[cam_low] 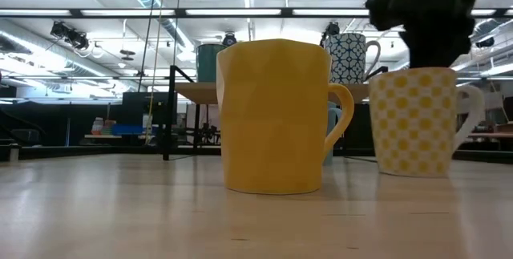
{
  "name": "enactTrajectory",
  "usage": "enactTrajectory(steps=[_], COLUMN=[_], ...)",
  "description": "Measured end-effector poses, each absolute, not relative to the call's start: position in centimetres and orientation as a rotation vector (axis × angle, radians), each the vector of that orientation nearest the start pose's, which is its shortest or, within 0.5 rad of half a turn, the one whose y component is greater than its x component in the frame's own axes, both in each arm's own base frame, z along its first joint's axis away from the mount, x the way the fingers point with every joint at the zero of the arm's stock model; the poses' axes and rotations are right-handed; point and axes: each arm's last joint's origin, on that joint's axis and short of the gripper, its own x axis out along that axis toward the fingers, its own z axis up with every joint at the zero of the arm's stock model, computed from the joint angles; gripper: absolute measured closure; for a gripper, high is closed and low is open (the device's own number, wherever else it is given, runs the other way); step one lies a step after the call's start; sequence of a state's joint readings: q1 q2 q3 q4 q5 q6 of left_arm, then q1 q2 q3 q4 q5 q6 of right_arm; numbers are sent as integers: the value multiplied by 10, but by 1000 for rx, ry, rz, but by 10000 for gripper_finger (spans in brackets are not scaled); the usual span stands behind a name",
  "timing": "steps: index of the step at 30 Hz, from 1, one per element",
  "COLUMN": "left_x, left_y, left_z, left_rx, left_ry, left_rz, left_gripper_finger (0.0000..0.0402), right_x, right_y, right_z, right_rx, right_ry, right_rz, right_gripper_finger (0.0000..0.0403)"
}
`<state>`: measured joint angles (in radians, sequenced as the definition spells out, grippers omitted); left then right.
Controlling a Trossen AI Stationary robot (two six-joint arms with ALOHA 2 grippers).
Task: Place coffee mugs
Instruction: Put the yellow patterned mug on the shelf
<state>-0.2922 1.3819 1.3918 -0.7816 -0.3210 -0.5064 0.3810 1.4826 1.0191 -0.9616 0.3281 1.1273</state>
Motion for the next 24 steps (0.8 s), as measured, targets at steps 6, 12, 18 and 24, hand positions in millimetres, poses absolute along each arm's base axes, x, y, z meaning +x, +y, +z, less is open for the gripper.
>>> enactTrajectory(steps=[6,12,18,24], left_x=[274,274,274,274], left_y=[-73,-73,-73,-73], left_z=[359,359,359,359], left_rx=[-248,-248,-248,-248], left_ry=[706,706,706,706], left_rz=[211,210,210,210], left_gripper_finger=[237,237,237,237], right_x=[246,248,249,250], right_y=[74,67,63,62], right_z=[216,216,216,216], right_rx=[507,553,570,577], right_ry=[1149,1168,1172,1172], right_rz=[-715,-723,-728,-733], right_gripper_finger=[348,331,328,328])
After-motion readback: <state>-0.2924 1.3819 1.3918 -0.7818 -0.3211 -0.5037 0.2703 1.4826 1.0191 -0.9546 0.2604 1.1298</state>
